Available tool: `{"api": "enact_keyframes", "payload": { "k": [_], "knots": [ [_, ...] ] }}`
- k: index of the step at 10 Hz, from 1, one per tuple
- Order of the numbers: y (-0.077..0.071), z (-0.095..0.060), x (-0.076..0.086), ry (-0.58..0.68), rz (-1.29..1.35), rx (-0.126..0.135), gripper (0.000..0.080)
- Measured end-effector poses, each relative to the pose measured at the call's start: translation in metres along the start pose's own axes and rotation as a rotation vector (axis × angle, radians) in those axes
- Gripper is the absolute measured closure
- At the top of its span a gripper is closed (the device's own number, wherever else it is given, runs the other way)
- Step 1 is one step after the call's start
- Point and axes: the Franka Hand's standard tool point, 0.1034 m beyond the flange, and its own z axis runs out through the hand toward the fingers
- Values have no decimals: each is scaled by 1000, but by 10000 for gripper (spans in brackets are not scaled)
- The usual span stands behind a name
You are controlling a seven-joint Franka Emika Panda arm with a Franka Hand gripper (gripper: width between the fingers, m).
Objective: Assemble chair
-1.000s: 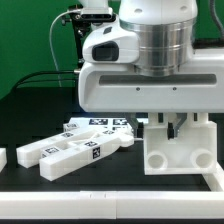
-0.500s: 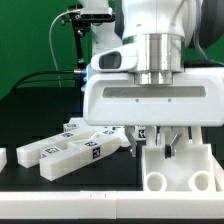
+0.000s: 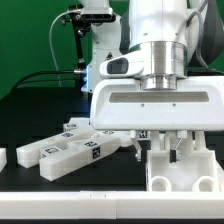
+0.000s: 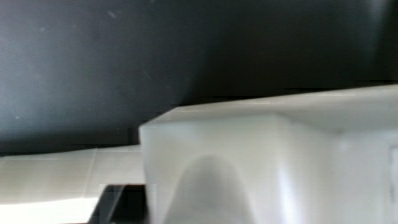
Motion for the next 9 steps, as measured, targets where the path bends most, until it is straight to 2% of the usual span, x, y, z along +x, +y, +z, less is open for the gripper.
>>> {"api": "enact_keyframes", "payload": {
  "k": [9],
  "knots": [
    [1, -1, 0, 1, -18, 0, 475]
  ]
}}
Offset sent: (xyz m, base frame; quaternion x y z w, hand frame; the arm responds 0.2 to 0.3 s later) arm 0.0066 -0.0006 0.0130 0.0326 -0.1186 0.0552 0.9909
